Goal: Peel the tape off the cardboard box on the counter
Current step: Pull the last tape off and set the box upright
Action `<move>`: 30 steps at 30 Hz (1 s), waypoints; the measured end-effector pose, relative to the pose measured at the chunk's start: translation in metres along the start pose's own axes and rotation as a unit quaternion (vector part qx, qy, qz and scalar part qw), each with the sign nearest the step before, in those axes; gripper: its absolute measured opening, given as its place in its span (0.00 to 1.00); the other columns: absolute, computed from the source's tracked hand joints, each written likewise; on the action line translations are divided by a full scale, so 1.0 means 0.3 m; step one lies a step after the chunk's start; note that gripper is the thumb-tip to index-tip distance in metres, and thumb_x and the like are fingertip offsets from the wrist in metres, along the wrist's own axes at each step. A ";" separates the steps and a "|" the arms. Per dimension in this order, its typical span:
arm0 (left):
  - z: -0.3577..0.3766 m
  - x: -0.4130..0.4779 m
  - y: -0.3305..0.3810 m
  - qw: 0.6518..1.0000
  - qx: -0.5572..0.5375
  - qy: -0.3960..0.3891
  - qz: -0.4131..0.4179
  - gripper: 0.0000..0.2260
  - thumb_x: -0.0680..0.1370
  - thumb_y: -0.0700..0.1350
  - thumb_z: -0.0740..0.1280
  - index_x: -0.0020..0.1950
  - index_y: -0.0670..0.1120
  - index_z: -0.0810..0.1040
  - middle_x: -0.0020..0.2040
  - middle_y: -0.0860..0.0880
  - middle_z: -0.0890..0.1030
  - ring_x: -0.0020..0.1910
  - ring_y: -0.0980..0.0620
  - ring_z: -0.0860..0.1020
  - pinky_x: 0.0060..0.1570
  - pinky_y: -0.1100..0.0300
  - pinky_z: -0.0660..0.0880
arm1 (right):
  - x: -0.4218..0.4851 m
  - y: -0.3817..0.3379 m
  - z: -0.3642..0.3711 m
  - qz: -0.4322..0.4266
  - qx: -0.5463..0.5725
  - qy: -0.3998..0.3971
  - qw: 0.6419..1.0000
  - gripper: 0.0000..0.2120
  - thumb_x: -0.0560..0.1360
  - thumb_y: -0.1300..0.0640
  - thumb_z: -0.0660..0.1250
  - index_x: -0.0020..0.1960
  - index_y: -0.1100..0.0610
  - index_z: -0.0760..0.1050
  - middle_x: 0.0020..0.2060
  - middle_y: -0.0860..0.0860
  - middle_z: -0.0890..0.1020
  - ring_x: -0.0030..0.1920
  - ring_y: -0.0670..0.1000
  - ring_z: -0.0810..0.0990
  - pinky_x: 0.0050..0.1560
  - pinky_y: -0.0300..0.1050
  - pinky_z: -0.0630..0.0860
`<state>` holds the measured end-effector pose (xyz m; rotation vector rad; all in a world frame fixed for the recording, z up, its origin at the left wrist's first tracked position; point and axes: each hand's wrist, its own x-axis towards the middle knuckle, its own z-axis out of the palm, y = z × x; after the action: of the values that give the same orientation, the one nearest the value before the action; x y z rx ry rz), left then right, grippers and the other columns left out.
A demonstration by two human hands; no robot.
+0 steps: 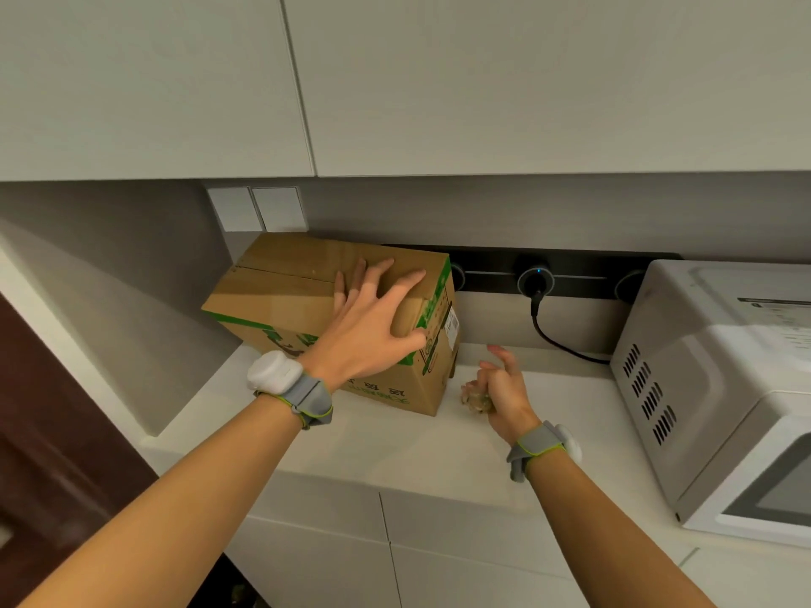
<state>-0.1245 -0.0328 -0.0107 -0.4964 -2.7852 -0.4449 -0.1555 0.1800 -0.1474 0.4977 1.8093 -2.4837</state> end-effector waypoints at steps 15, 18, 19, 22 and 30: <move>-0.179 -0.133 -0.149 0.991 -0.084 0.049 -0.094 0.38 0.70 0.66 0.61 0.80 0.66 0.57 0.82 0.48 0.59 0.82 0.42 0.54 0.80 0.34 0.49 | -0.081 0.046 0.200 0.201 0.230 -0.155 0.939 0.34 0.60 0.73 0.52 0.61 0.57 0.79 0.44 0.58 0.81 0.31 0.54 0.69 0.39 0.45 0.71; -0.292 -0.183 -0.216 0.968 -0.206 0.090 -0.113 0.37 0.71 0.60 0.68 0.79 0.67 0.61 0.70 0.48 0.70 0.71 0.43 0.71 0.68 0.39 0.74 | -0.110 -0.018 0.213 0.144 0.199 -0.230 0.941 0.39 0.61 0.74 0.52 0.67 0.55 0.78 0.51 0.62 0.82 0.33 0.55 0.70 0.40 0.47 0.73; -0.335 -0.202 -0.236 0.955 -0.251 0.109 -0.113 0.37 0.71 0.56 0.71 0.79 0.64 0.63 0.68 0.49 0.72 0.68 0.46 0.75 0.64 0.45 0.78 | -0.123 -0.059 0.227 0.120 0.177 -0.254 0.943 0.39 0.62 0.75 0.51 0.67 0.56 0.78 0.52 0.62 0.82 0.34 0.55 0.70 0.40 0.48 0.74; -0.410 -0.244 -0.283 0.901 -0.383 0.165 -0.123 0.34 0.74 0.42 0.74 0.78 0.56 0.68 0.65 0.52 0.81 0.62 0.52 0.82 0.59 0.54 0.81 | -0.192 -0.199 0.249 0.048 0.109 -0.299 0.947 0.37 0.64 0.76 0.50 0.68 0.58 0.76 0.57 0.64 0.83 0.33 0.55 0.74 0.37 0.48 0.77; -0.399 -0.388 -0.353 0.825 -0.491 0.188 -0.206 0.32 0.75 0.42 0.75 0.75 0.59 0.66 0.57 0.53 0.86 0.55 0.49 0.86 0.45 0.57 0.84 | -0.535 -0.532 0.308 -0.186 -0.251 -0.319 0.895 0.36 0.62 0.71 0.60 0.68 0.51 0.76 0.54 0.56 0.86 0.35 0.57 0.84 0.48 0.50 0.83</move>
<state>-0.0333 -0.2021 0.0354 0.0485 -2.0599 -1.8690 -0.0587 0.1194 0.0687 -0.6630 2.2172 -1.8478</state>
